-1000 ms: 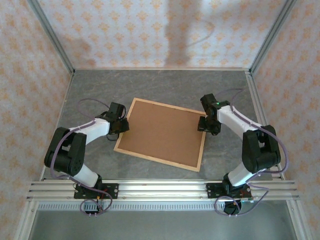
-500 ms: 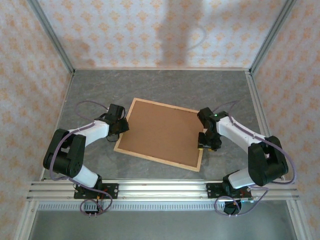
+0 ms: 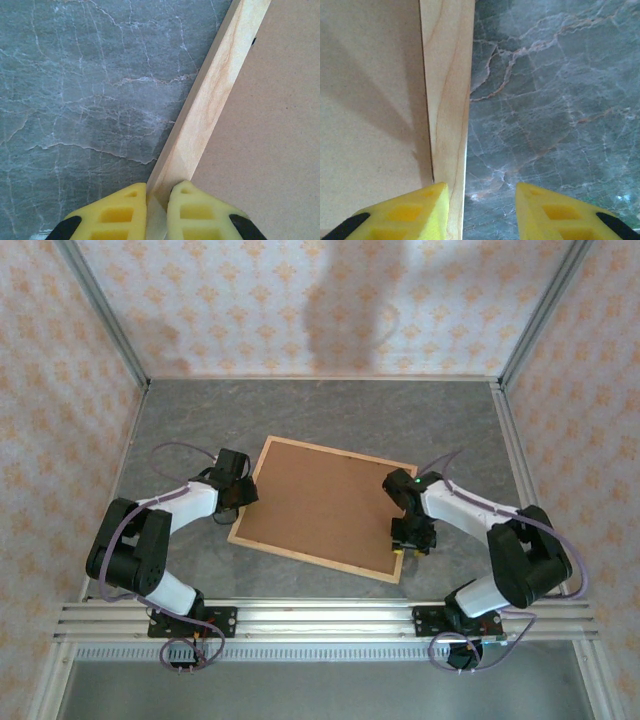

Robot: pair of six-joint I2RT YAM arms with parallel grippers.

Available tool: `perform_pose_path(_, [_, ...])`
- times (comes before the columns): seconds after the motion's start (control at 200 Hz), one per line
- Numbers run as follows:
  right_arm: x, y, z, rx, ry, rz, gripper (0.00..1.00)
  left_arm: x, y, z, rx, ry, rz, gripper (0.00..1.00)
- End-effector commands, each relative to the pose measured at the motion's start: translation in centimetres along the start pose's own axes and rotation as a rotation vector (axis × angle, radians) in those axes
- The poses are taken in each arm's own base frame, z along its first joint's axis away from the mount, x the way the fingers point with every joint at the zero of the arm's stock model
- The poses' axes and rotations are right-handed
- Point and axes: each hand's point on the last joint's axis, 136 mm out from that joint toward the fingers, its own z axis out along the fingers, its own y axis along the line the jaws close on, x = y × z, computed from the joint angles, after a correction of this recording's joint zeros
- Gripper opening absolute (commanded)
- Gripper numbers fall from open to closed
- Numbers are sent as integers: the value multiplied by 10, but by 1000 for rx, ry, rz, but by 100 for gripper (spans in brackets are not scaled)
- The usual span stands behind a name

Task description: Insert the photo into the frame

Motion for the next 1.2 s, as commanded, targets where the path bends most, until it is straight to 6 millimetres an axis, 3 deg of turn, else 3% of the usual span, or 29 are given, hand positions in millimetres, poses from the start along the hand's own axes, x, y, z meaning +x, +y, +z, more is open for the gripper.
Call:
perform_pose_path(0.0, [-2, 1, 7, 10, -3, 10, 39, 55, 30, 15, -109, 176, -18, 11])
perform_pose_path(0.696, [1, 22, 44, -107, 12, 45, 32, 58, 29, 17, -102, 186, -12, 11])
perform_pose_path(1.191, [-4, 46, 47, -244, 4, 6, 31, 59, 28, 18, -102, 191, -7, 11])
